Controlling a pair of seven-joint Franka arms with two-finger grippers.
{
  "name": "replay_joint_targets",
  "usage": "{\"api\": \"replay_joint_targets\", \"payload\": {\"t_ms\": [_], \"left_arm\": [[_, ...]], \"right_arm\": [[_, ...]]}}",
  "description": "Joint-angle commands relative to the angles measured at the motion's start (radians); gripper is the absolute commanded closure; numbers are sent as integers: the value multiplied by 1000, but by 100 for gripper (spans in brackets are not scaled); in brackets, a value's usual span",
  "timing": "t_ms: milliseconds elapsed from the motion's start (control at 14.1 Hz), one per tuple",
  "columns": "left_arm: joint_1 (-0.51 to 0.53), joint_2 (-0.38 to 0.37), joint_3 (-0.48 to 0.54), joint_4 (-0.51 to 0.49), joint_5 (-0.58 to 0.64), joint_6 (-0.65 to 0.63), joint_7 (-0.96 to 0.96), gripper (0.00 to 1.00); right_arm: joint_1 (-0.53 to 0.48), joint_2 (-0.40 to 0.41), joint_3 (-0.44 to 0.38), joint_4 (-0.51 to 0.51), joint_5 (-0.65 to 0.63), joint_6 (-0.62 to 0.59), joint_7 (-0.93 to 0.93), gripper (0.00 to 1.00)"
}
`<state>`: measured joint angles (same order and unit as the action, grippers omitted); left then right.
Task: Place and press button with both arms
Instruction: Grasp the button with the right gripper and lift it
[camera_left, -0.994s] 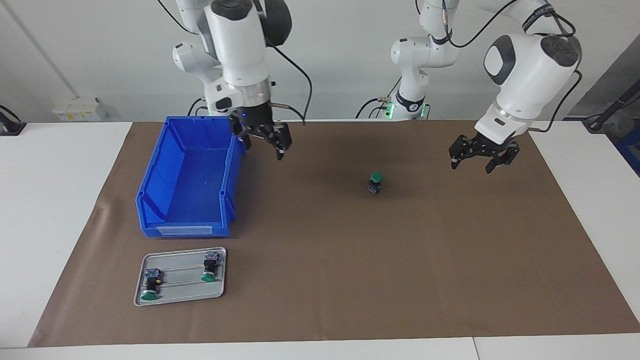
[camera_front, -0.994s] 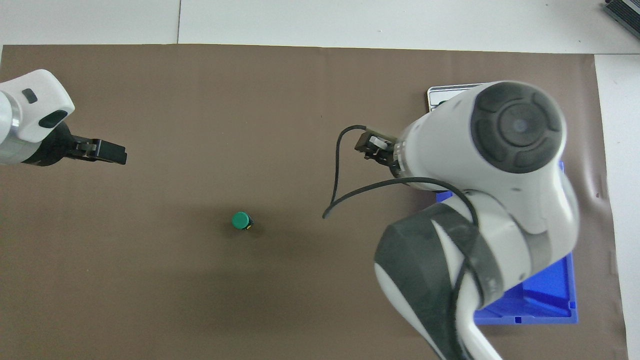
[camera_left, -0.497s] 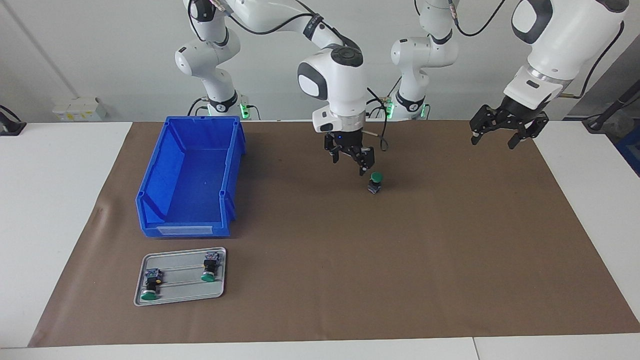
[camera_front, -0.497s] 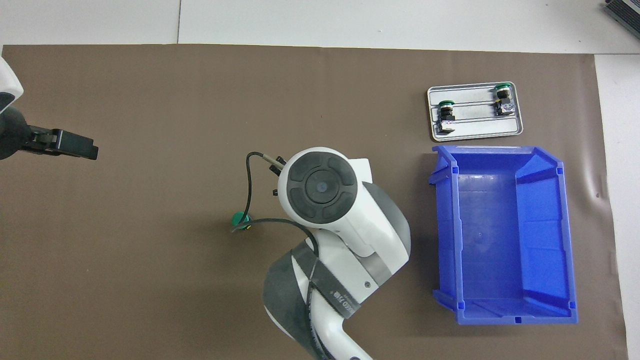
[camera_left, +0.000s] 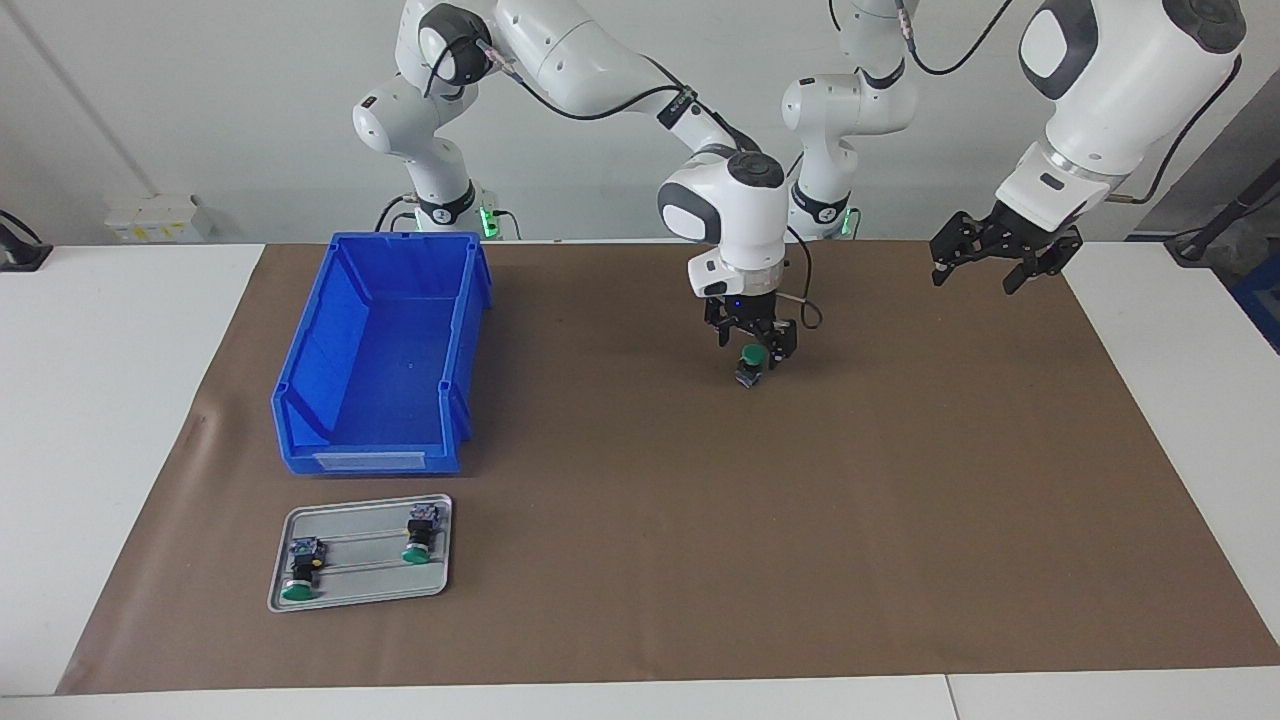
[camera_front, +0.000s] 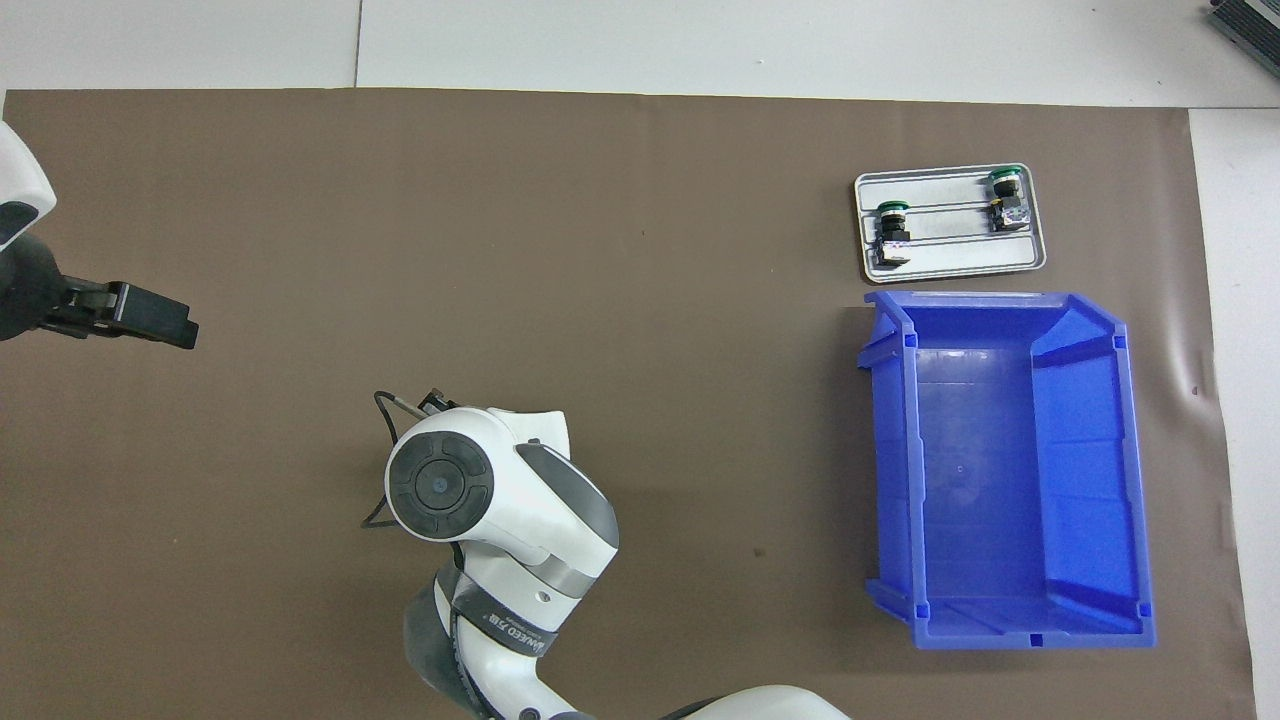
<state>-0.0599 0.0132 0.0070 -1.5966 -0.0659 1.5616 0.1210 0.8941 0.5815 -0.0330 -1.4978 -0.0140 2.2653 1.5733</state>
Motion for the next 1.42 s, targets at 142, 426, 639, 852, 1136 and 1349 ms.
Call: {"api": "replay_joint_targets", "payload": {"t_ms": [142, 426, 639, 852, 1136, 1349], "left_arm": [[12, -26, -12, -23, 43, -6, -3, 0], [12, -27, -13, -25, 43, 3, -6, 0], [12, -27, -13, -23, 44, 5, -6, 0], [12, -27, -13, -23, 44, -3, -7, 0], [14, -42, 4, -17, 47, -9, -3, 0], [11, -42, 4, -14, 57, -8, -1, 0]], "right_arm": [[6, 11, -2, -64, -3, 104, 13, 0], [6, 9, -2, -101, -1, 149, 11, 0], [14, 3, -1, -133, 5, 181, 11, 14], [11, 3, -1, -124, 2, 172, 4, 100], [-21, 1, -1, -53, 9, 99, -39, 100], [-101, -115, 1, -62, 16, -54, -190, 100]]}}
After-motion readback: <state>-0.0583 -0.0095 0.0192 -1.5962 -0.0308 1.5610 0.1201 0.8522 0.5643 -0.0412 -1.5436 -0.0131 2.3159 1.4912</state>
